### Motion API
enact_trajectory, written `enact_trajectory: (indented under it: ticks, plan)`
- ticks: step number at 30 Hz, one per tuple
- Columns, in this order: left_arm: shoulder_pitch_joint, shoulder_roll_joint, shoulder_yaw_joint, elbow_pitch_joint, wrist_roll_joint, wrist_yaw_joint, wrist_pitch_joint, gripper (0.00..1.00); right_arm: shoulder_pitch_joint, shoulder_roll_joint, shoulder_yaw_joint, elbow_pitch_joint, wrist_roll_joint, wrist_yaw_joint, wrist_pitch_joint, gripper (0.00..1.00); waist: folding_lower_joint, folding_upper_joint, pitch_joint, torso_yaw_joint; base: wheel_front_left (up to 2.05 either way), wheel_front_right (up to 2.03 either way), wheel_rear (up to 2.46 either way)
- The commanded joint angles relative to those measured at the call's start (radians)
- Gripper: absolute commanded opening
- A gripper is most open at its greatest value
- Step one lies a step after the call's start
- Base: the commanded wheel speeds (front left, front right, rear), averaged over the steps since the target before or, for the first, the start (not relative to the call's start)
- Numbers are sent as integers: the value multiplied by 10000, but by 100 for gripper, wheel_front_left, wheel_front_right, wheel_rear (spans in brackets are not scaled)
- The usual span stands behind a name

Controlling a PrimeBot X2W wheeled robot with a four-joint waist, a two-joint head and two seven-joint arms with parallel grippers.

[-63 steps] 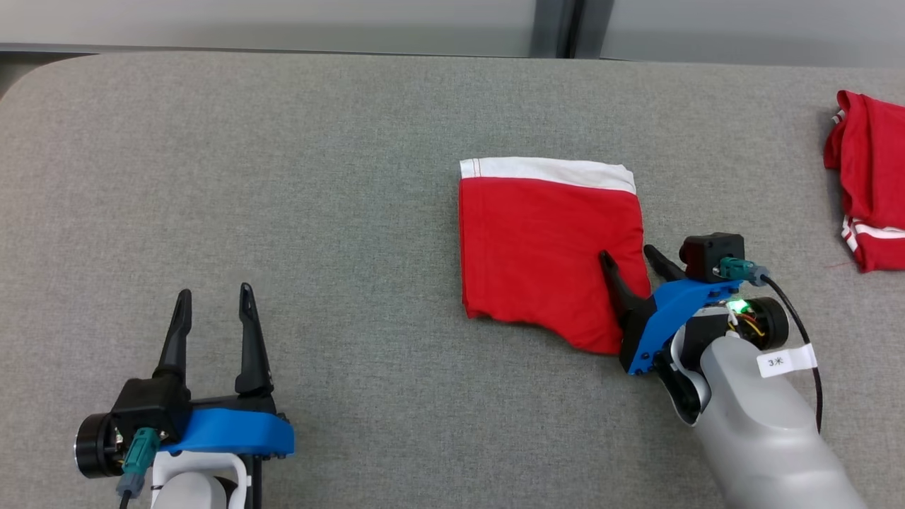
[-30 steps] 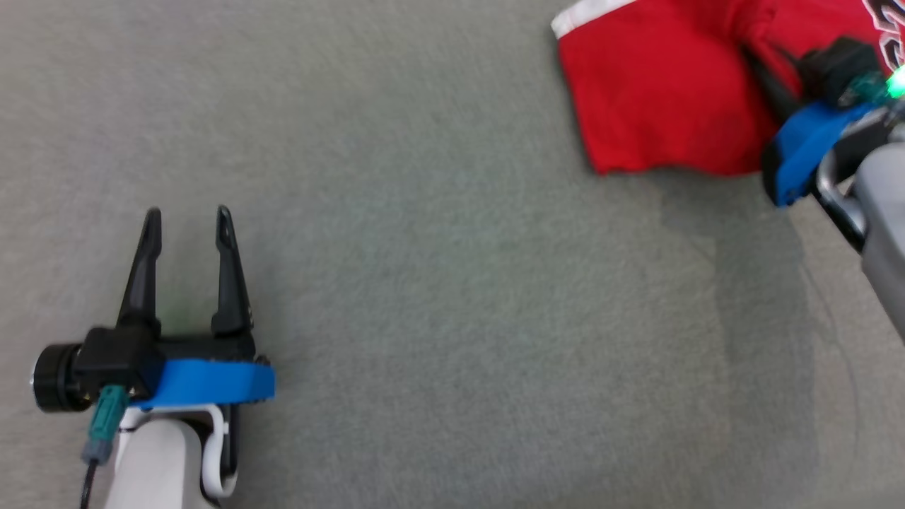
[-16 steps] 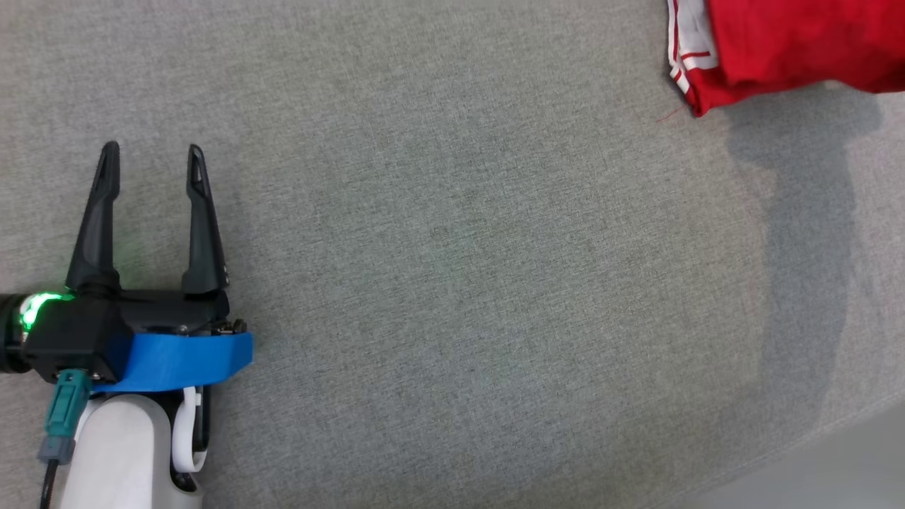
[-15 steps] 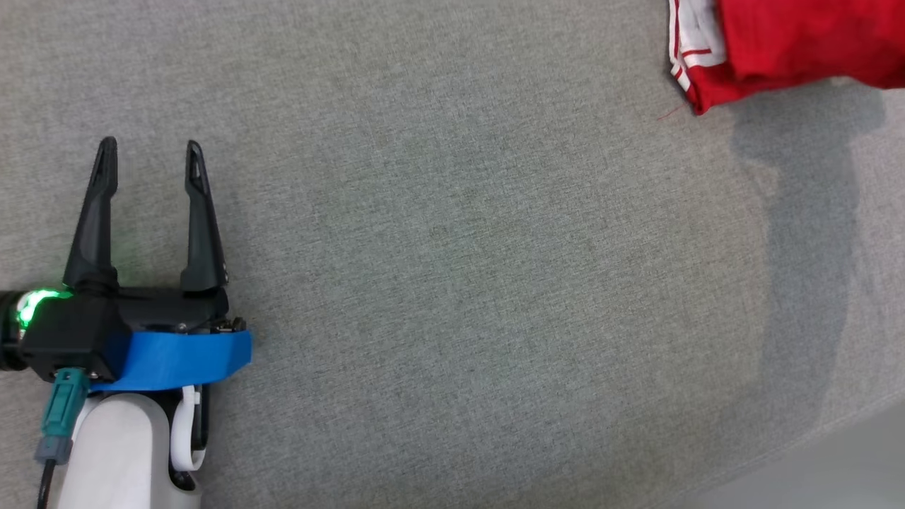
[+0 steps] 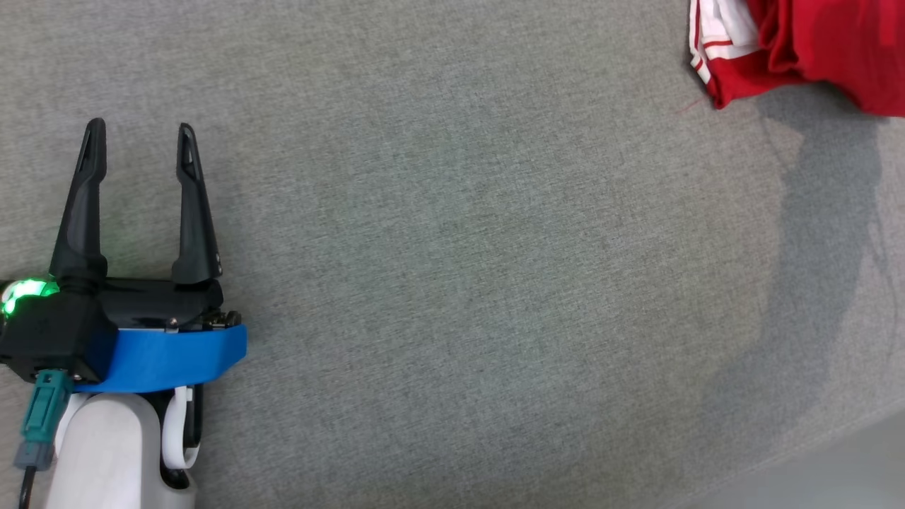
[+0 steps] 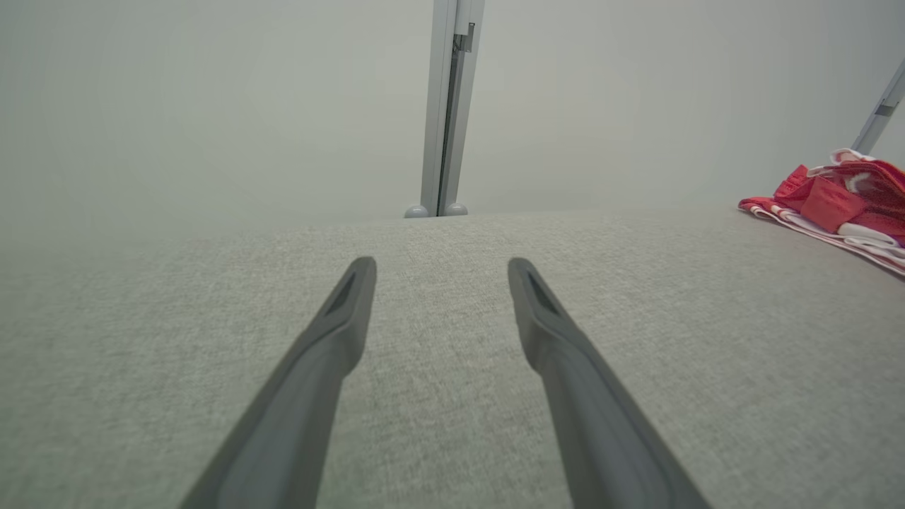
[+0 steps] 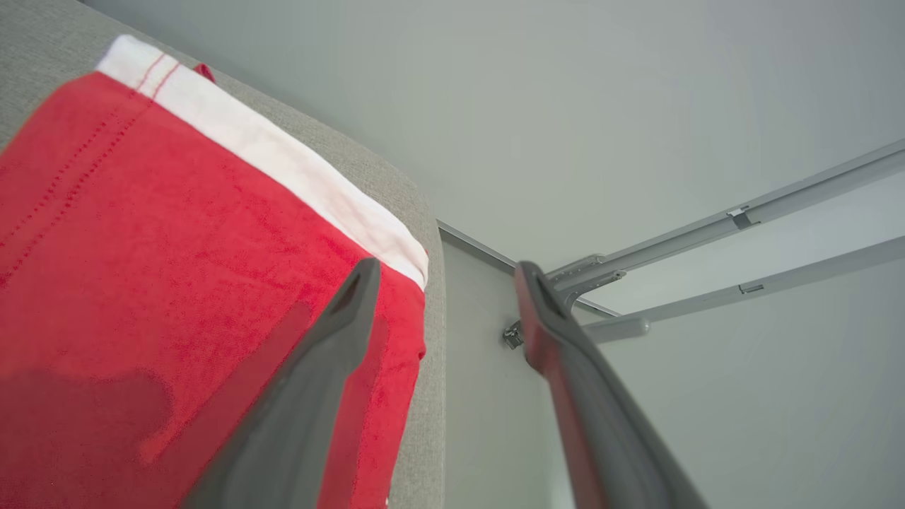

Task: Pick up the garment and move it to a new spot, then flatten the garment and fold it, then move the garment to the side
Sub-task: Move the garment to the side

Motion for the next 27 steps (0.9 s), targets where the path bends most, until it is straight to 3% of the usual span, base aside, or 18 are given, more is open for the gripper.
enact_trajectory:
  ticks: [1,6,12,19,27]
  plan:
    - [82,13,60,231,-60,76,-73,100,-266,46,-88,179,-232,-2,-167,100,-1,-1,-99,93,0,0,0]
    - [229,-135,70,630,-254,139,-439,100,-165,213,-497,108,-582,-2,-319,100,-1,-1,-683,350,0,0,0]
    - [658,-366,163,1225,-552,285,-782,100,989,436,-1823,-1923,-911,-2,-320,100,-1,-1,-1686,735,0,0,0]
    - [1250,-604,236,1942,-927,361,-1116,100,3383,1313,-3440,-4303,-1343,-2,-322,100,-1,-1,-2959,1394,0,0,0]
    - [1848,-712,266,2560,-1212,352,-1279,100,5807,2373,-4439,-5875,-1540,0,-325,100,-1,-1,-3970,2057,0,0,0]
